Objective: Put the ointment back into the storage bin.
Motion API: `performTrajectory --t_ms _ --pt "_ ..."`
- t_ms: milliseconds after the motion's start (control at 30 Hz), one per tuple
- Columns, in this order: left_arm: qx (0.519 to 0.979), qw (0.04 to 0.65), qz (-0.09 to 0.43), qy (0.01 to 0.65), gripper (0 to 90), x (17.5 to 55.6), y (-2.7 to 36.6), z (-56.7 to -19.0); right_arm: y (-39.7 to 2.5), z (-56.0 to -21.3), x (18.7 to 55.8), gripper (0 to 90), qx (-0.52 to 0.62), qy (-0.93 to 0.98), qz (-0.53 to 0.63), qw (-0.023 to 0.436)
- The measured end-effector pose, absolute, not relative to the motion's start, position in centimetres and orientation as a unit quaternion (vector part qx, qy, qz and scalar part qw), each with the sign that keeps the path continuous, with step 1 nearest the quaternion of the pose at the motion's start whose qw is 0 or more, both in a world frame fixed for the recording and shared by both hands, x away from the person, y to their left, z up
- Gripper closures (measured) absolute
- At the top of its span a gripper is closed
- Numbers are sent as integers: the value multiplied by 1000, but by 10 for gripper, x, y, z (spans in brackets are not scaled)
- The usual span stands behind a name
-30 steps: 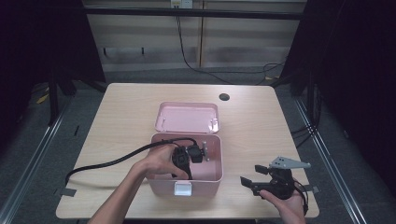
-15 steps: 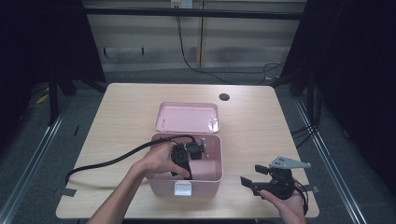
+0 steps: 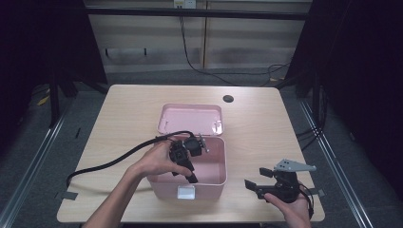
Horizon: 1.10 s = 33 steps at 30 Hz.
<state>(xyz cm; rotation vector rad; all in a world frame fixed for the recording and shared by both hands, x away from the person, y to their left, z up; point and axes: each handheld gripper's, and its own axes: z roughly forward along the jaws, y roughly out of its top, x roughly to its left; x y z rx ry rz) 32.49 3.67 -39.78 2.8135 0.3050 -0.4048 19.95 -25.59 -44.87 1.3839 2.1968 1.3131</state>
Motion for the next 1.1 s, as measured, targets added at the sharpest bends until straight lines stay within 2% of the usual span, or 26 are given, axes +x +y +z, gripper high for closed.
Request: performTrajectory --t_ms 333,633,900,1100 --pt "977 134 -133 97 490 322 45 -382 -256 -449 199 197 471 750 449 115" --pt "977 147 -114 103 462 322 57 -366 -256 -449 200 197 473 750 448 115" --pt "976 151 -117 102 454 322 64 -356 -256 -449 200 196 473 750 448 115" --pt "974 157 -115 119 444 326 82 -353 -256 -449 200 196 473 750 448 115"
